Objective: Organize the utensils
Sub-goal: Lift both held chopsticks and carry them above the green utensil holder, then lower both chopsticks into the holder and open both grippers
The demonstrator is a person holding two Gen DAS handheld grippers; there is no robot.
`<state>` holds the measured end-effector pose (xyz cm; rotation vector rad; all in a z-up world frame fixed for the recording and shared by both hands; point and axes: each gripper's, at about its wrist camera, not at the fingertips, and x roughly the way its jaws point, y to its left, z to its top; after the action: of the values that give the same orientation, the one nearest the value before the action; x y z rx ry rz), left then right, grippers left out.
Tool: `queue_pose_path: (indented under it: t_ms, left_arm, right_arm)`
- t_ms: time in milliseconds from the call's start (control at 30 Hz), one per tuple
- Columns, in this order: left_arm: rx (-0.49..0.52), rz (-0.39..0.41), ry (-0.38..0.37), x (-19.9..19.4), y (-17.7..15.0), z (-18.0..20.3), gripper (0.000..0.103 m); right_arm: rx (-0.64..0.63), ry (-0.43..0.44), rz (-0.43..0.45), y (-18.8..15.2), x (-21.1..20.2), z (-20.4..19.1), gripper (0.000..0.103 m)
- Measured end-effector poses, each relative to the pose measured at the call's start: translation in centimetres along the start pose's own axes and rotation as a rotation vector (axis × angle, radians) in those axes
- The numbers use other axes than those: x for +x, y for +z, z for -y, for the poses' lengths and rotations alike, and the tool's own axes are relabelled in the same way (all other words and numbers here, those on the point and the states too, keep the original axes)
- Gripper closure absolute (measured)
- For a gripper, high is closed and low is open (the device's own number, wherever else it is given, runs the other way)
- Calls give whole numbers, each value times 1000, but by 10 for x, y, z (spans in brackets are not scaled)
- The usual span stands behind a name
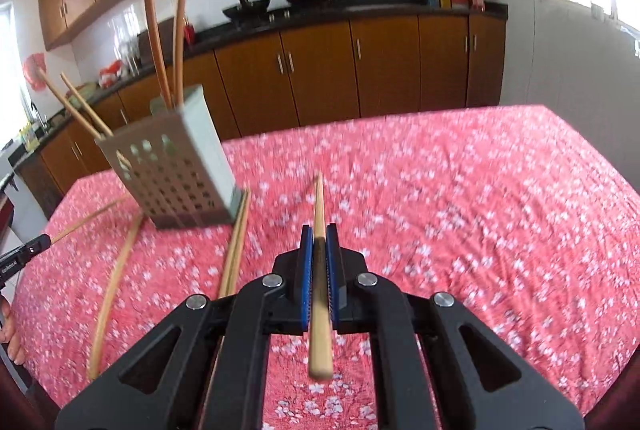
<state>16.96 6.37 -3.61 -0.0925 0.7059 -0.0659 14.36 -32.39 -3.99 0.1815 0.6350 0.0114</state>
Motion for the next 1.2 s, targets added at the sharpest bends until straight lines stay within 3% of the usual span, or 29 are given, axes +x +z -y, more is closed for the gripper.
queue_pose_path:
  t_ms: [200, 600, 967, 1200]
  left_arm:
    - [-30, 129, -25, -36, 34, 2, 95]
    - [-33, 192, -3, -49, 71, 1, 95]
    - [-16, 308, -140, -94, 112, 33, 95]
    - [-15, 377, -225, -111, 144, 71, 95]
  right_arm:
    - [4, 12, 109, 25, -23, 2, 95]
    - [-26, 32, 186, 54, -34, -14, 95]
    - [-39, 221, 369, 105, -86, -54, 95]
    - [-37, 254, 512, 135, -94, -81, 95]
